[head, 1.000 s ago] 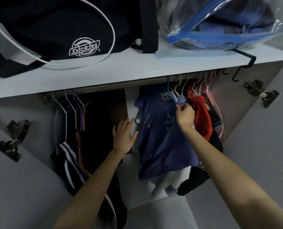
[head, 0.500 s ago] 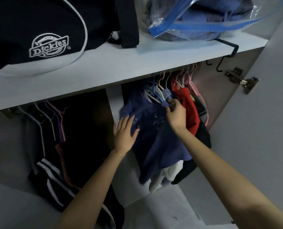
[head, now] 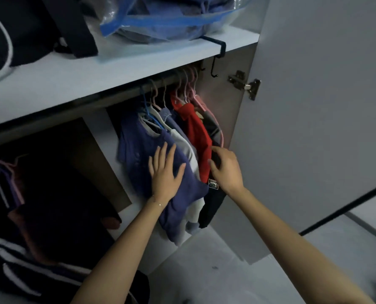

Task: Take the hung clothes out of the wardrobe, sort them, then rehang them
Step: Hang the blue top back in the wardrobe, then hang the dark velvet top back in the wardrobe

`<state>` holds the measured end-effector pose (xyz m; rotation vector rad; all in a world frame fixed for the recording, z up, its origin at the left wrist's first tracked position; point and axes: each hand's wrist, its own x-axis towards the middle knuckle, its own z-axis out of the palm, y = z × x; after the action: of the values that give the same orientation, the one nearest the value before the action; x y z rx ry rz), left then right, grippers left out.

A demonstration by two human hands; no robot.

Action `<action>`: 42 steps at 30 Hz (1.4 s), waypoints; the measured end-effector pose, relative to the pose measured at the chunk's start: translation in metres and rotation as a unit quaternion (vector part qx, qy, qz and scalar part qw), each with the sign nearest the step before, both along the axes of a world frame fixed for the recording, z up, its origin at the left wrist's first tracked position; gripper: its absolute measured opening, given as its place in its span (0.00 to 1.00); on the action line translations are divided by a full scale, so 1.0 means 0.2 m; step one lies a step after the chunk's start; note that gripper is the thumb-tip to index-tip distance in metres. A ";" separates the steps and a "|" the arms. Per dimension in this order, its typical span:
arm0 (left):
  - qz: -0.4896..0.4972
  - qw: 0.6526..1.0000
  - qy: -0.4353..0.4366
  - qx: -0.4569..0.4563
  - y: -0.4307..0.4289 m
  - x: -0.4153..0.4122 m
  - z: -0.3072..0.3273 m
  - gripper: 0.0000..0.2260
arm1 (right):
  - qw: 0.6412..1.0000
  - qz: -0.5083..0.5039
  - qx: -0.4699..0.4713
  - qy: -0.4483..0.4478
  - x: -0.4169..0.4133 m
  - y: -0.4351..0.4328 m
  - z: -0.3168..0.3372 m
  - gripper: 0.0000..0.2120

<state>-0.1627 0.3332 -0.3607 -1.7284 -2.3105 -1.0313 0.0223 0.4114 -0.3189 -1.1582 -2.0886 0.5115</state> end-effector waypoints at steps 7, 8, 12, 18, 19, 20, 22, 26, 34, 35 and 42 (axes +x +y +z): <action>-0.067 0.998 0.020 0.008 -0.07 0.59 0.01 0.27 | 0.997 -0.045 0.018 -0.062 0.65 -0.21 -0.06 0.22; -0.082 0.996 0.025 0.004 -0.08 0.70 0.00 0.27 | 0.996 -0.048 0.019 -0.076 0.75 -0.25 -0.07 0.23; -0.116 0.993 0.014 -0.030 -0.15 1.14 -0.05 0.27 | 0.989 -0.064 0.008 -0.135 1.19 -0.40 -0.13 0.24; -0.225 0.972 0.041 -0.051 -0.25 1.81 -0.16 0.27 | 0.968 -0.153 -0.066 -0.190 1.85 -0.64 -0.24 0.27; -0.248 0.966 0.042 -0.058 -0.25 1.91 -0.17 0.27 | 0.962 -0.174 -0.073 -0.197 1.96 -0.67 -0.25 0.27; -0.268 0.960 0.045 -0.065 -0.26 2.02 -0.17 0.27 | 0.956 -0.196 -0.081 -0.203 2.07 -0.71 -0.26 0.27; -0.305 0.948 0.052 -0.072 -0.25 2.22 -0.18 0.28 | 0.944 -0.238 -0.097 -0.209 2.28 -0.76 -0.27 0.27; -0.376 0.921 0.058 -0.086 -0.21 2.61 -0.19 0.28 | 0.916 -0.317 -0.128 -0.211 2.68 -0.87 -0.30 0.28; -0.500 0.853 0.076 -0.125 -0.09 3.30 -0.25 0.32 | 0.848 -0.446 -0.184 -0.221 3.32 -1.06 -0.35 0.29; -0.513 0.845 0.079 -0.128 -0.07 3.38 -0.26 0.32 | 0.838 -0.459 -0.192 -0.223 3.39 -1.07 -0.35 0.29; -0.585 0.796 0.099 -0.122 0.15 3.97 -0.28 0.32 | 0.774 -0.558 -0.229 -0.191 3.84 -1.03 -0.37 0.29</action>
<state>0.6318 0.3626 -0.4169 -3.2525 -1.0781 -0.5003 0.7908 0.2047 -0.3930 -2.6580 -1.1504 0.1747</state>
